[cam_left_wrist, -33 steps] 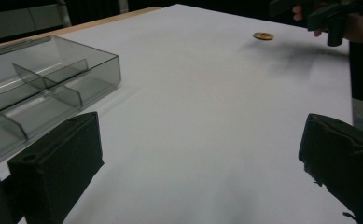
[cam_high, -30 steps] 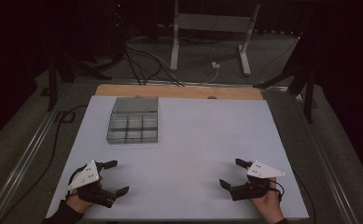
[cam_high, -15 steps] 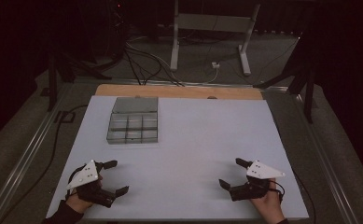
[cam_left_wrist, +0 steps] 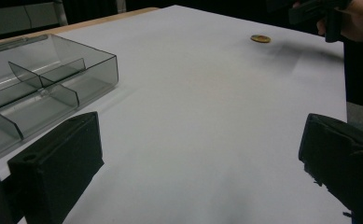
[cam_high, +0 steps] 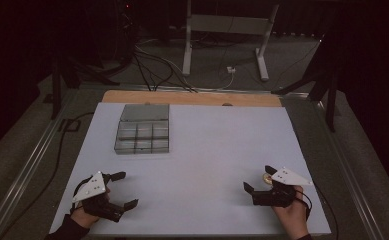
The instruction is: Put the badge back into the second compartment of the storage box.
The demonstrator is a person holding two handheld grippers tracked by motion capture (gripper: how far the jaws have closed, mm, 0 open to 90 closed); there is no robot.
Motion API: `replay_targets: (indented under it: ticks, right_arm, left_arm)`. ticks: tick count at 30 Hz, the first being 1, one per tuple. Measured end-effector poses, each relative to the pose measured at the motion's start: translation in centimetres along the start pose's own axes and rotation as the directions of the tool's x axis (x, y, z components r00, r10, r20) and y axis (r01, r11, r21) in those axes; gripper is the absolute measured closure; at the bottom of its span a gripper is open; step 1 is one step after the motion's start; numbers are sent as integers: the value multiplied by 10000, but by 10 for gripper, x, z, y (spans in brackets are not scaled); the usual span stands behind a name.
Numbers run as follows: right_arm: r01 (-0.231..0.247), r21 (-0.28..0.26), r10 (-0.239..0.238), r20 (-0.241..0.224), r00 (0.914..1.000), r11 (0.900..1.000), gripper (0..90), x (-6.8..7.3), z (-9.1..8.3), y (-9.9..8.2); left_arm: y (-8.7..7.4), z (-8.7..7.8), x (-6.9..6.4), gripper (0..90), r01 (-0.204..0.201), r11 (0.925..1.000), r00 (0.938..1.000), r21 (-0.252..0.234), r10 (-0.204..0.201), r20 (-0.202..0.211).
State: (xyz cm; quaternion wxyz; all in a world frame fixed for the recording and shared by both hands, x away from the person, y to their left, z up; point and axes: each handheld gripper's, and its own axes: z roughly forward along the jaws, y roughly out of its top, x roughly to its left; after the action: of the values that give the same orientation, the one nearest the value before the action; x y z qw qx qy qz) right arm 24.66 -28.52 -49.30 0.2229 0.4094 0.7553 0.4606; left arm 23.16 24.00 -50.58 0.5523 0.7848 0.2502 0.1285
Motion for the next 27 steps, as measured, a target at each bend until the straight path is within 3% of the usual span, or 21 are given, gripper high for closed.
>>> replay_targets:
  ticks: [12, 17, 27]
  right_arm:
    - [-696, 182, 671, 1152, 9911, 9974, 0, -19, -6, -3]
    - [-1025, 443, 955, 1383, 9858, 9938, 0, -27, -8, -6]
    - [-1285, 1119, 1033, 2076, 9728, 9854, 0, -35, -4, -13]
  left_arm:
    - [0, -1, 1, 5, 57, 10000, 10000, -21, -57, 34]
    - [1, -1, 1, 5, 97, 9999, 9999, -58, -97, 38]
    - [1, -2, 2, 5, 159, 9998, 9999, -107, -159, 62]
